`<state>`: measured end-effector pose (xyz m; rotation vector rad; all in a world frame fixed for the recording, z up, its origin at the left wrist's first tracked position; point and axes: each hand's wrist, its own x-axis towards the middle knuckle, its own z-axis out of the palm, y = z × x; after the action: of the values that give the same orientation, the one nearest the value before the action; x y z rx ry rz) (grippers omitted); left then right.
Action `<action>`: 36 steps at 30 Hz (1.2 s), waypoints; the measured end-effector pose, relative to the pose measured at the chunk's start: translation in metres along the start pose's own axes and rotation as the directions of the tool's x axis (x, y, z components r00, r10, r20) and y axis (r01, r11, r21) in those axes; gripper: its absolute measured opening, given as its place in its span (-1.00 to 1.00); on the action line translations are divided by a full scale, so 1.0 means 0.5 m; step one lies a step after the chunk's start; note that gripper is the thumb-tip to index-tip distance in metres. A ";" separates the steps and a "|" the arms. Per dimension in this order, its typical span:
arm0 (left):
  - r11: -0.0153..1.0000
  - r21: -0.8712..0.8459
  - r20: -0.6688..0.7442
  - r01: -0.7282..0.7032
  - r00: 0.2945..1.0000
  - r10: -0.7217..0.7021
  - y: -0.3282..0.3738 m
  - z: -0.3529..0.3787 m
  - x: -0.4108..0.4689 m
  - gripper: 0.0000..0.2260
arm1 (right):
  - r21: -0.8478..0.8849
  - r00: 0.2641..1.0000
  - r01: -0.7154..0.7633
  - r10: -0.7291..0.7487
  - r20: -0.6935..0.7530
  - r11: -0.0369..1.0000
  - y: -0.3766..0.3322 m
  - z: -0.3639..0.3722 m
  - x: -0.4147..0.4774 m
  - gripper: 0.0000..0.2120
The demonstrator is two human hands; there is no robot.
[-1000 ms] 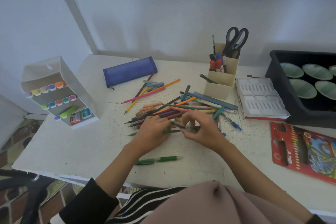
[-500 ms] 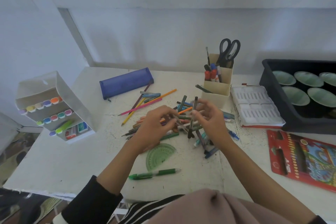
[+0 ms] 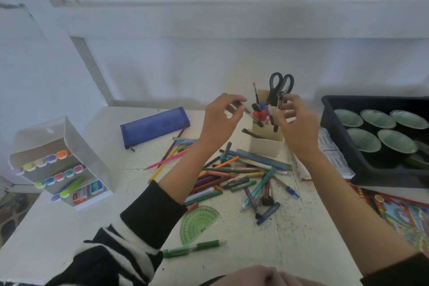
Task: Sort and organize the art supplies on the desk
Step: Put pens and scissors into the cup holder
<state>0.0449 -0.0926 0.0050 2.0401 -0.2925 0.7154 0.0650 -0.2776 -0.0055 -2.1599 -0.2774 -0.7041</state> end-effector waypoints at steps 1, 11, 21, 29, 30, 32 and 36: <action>1.000 0.019 0.033 0.012 0.999 -0.012 -0.009 0.019 0.010 -0.87 | -0.041 0.999 -0.007 0.008 0.031 0.999 0.010 0.005 0.004 -0.74; 0.955 0.183 0.336 0.235 0.898 -0.285 -0.063 0.069 -0.024 -0.73 | -0.136 0.935 -0.119 0.157 0.319 0.984 0.079 0.041 -0.031 -0.75; 0.937 -0.136 -0.071 0.322 0.940 -0.333 -0.053 -0.098 -0.089 -0.94 | -0.020 0.987 0.004 -0.001 0.158 1.000 0.071 0.006 -0.072 -0.79; 0.710 -0.275 -0.152 0.648 0.700 -0.698 -0.121 -0.240 -0.307 -0.90 | 0.081 0.943 0.009 -0.036 0.331 0.997 0.043 0.015 -0.125 -0.79; 0.692 -0.258 -0.124 0.675 0.687 -0.716 -0.125 -0.242 -0.330 -0.90 | 0.086 0.937 0.021 -0.050 0.347 0.996 0.042 0.018 -0.132 -0.80; 0.688 -0.182 -0.082 0.703 0.686 -0.723 -0.124 -0.242 -0.374 -0.90 | 0.098 0.915 0.022 -0.059 0.400 0.995 0.040 0.027 -0.149 -0.82; 0.814 0.342 0.007 0.469 0.866 -0.501 -0.131 -0.229 -0.425 -0.84 | 0.087 0.871 -0.016 -0.029 0.491 0.996 0.047 0.021 -0.172 -0.79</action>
<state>-0.1375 0.0237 -0.1201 2.3368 0.3196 0.3566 0.0088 -0.2810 -0.0751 -2.2243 -0.5724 -0.1226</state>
